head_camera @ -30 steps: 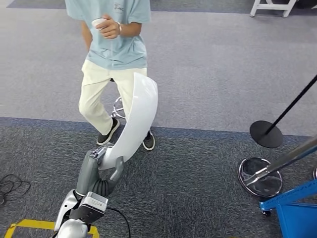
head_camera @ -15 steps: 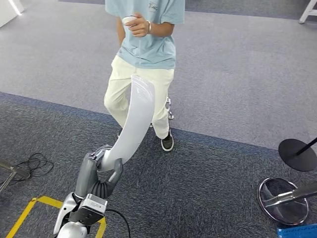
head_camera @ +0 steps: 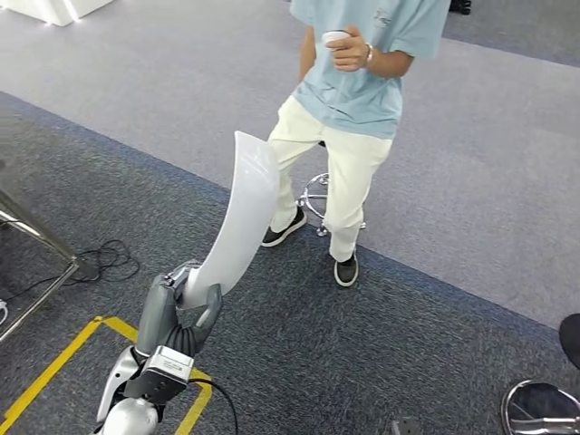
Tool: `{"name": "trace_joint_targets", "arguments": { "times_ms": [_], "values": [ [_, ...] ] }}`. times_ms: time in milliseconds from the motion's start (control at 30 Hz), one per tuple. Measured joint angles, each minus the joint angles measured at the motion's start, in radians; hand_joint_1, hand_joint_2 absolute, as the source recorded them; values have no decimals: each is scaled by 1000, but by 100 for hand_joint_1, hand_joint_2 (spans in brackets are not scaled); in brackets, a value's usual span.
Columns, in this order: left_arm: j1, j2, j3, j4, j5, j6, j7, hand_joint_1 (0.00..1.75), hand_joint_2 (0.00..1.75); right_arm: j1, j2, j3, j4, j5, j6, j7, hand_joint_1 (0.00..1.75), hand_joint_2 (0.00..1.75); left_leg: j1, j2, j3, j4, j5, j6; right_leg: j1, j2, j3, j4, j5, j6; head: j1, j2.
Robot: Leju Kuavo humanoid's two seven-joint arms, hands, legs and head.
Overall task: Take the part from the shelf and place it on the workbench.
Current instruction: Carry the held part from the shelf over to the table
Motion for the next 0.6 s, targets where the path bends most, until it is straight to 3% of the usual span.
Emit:
{"name": "trace_joint_targets", "arguments": {
  "times_ms": [33, 67, 133, 200, 267, 333, 400, 467, 533, 567, 600],
  "values": [
    [1, 0, 0, 2, 0, 0, 0, 175, 175, 1, 0, -1, 5, 0, -1, 0, 0, 0, 0, -16, 0, 0, -1, 1, 0, 3, -29, 42, -5, 2, 0, 0],
    [1, 0, 0, 5, 1, 0, 0, 175, 175, 2, 0, -2, 9, 0, -1, 0, 0, 0, 1, -32, 1, 1, -1, 0, -1, 4, -41, 47, 11, 5, 0, 0],
    [1, 0, 0, 9, 2, 0, 0, 175, 175, -1, -1, -4, 15, 0, -2, -1, 0, 0, 4, -63, 4, 7, -6, -6, -5, 18, -14, -49, 92, 9, 0, 0],
    [-1, 0, 0, 12, 5, -1, 1, 175, 175, -8, -2, -6, 22, 1, -2, -3, 0, 0, 5, -88, 1, 19, -13, -17, -12, 63, 37, -169, 144, 8, 0, 0],
    [-2, 0, -1, 13, 9, -3, 2, 175, 175, -13, -2, -6, 29, 1, -1, -4, 0, 0, 7, -109, -7, 26, -15, -29, -13, 86, 61, -211, 142, -5, 1, 0],
    [-2, 1, -1, 13, 10, -3, 3, 175, 175, -15, -2, -7, 31, 1, -1, -5, 0, 0, 11, -124, -12, 27, -14, -38, -10, 64, 70, -219, 142, -22, 2, 0],
    [-3, 2, -1, 13, 10, -3, 3, 175, 175, -17, -3, -9, 31, 2, -1, -6, 0, 0, 10, -90, -29, 65, -38, -48, -11, 40, 79, -226, 141, -35, -4, 0],
    [-6, 3, -1, 13, 10, -3, 3, 175, 175, -17, -4, -10, 34, 2, 0, -6, 0, 0, 11, -32, -82, 177, -92, -58, -9, 12, 87, -229, 137, -45, -10, 0],
    [-4, 4, -1, 14, 10, -3, 3, 175, 175, -16, -4, -10, 37, 4, 1, -6, 0, 0, 16, -10, -139, 287, -127, -63, -7, -19, 92, -229, 130, -49, -10, 0],
    [-2, 4, -1, 15, 10, -2, 3, 175, 175, -17, -4, -10, 37, 6, 2, -6, 0, 0, 17, -6, -147, 298, -118, -64, -6, -33, 95, -229, 127, -49, -11, 0],
    [-1, 5, -1, 15, 11, -2, 3, 175, 175, -19, -4, -10, 38, 10, 2, -6, 0, 0, 18, -2, -137, 271, -90, -62, -6, -46, 100, -229, 123, -49, -11, 0]
  ]
}}
